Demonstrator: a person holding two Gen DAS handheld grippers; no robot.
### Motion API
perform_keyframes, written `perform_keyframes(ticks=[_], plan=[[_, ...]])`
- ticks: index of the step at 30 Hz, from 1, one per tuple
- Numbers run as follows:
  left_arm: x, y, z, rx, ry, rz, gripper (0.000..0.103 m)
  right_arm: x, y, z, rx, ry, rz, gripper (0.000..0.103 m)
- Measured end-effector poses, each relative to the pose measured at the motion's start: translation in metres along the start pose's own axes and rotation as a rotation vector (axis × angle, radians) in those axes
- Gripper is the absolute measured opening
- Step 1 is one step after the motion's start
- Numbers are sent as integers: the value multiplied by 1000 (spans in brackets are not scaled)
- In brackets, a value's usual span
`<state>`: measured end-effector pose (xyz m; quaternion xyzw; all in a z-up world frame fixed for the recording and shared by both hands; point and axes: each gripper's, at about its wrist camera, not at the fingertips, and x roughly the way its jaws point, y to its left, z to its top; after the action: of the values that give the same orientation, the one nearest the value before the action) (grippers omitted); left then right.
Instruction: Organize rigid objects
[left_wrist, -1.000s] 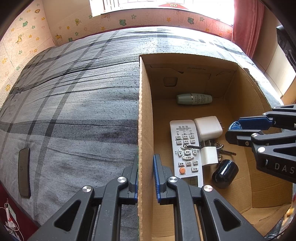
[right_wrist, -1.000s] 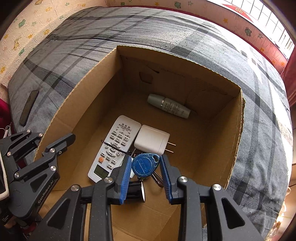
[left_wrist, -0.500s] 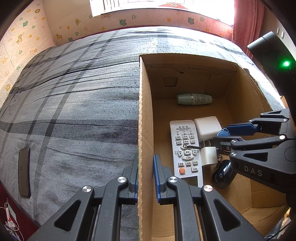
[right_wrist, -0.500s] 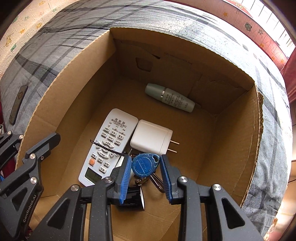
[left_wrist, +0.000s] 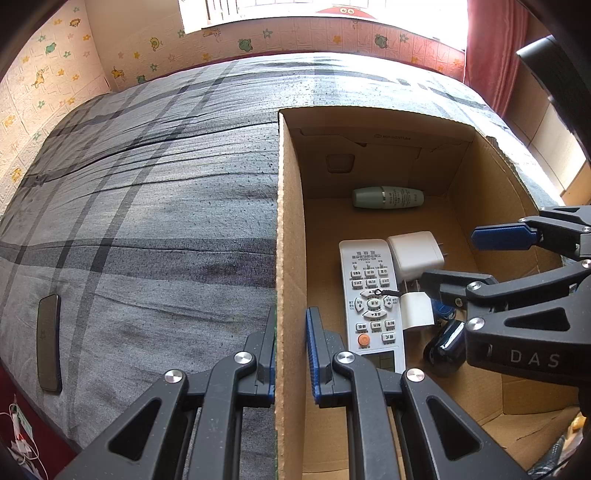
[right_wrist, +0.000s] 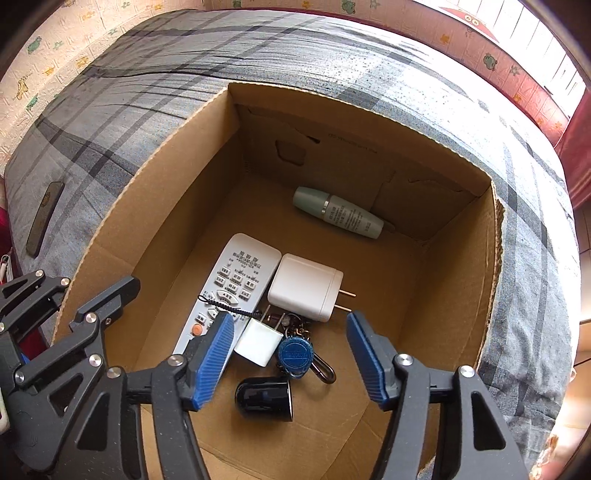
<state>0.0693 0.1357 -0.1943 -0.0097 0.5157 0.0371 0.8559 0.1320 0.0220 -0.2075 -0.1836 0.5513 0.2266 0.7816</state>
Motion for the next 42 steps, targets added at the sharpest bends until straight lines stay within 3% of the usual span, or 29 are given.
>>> perform_keyframes(ticks=[2, 4, 13, 42], plan=[[0, 0, 0, -1, 0, 0, 14, -8, 2, 1, -2, -15, -7, 75], [0, 0, 0, 1, 0, 0, 14, -14, 2, 1, 3, -29, -10, 87], [1, 0, 0, 3, 1, 4, 14, -39, -5, -9, 55, -72, -57, 100], [0, -5, 1, 29, 1, 39, 15, -120, -29, -79, 187, -175, -72, 103]])
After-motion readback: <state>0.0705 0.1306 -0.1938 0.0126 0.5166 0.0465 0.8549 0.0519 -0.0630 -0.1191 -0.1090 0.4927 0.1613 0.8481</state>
